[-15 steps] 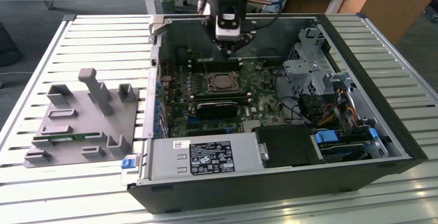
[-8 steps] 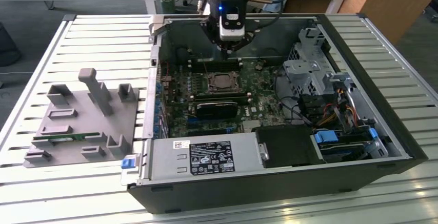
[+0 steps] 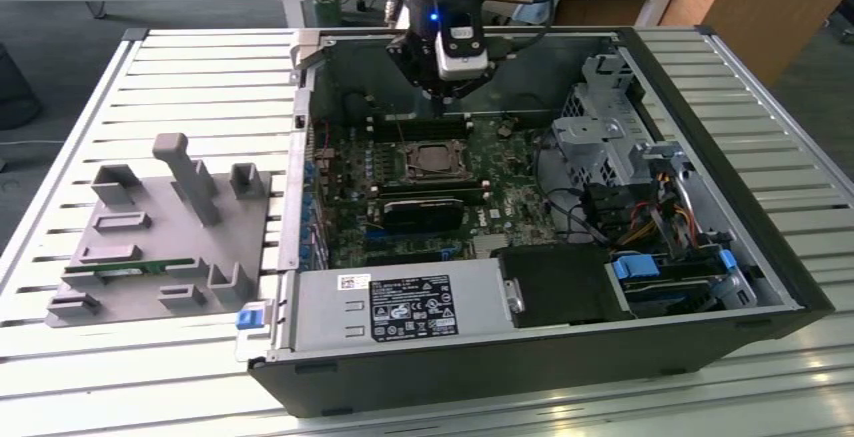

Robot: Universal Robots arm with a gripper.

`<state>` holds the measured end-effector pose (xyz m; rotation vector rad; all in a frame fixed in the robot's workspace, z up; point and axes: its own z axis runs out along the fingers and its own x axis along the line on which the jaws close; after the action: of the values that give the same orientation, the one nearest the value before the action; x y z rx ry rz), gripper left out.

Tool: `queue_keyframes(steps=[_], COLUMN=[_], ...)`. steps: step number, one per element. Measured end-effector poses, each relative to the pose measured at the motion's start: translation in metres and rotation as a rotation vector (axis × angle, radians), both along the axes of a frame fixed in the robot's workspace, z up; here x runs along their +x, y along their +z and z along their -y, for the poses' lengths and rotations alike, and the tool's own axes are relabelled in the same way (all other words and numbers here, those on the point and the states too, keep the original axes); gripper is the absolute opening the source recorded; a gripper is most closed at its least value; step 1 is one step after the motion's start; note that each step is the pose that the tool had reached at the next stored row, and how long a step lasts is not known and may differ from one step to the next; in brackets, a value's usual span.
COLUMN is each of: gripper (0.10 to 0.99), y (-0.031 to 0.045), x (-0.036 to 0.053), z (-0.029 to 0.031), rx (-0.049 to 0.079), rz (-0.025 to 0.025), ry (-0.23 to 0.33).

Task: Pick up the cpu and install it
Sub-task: 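Install the first cpu locking lever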

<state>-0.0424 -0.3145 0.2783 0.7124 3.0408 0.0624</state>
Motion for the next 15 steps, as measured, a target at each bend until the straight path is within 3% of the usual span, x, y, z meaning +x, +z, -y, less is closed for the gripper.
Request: queue_keyframes(steps=[7, 15], gripper=[0.106, 0.106], y=[-0.0001, -0.0008], x=[0.0000, 0.0000], z=[0.0000, 0.0000], rx=[0.000, 0.000], rz=[-0.0001, 0.0000], ry=[0.095, 0.239])
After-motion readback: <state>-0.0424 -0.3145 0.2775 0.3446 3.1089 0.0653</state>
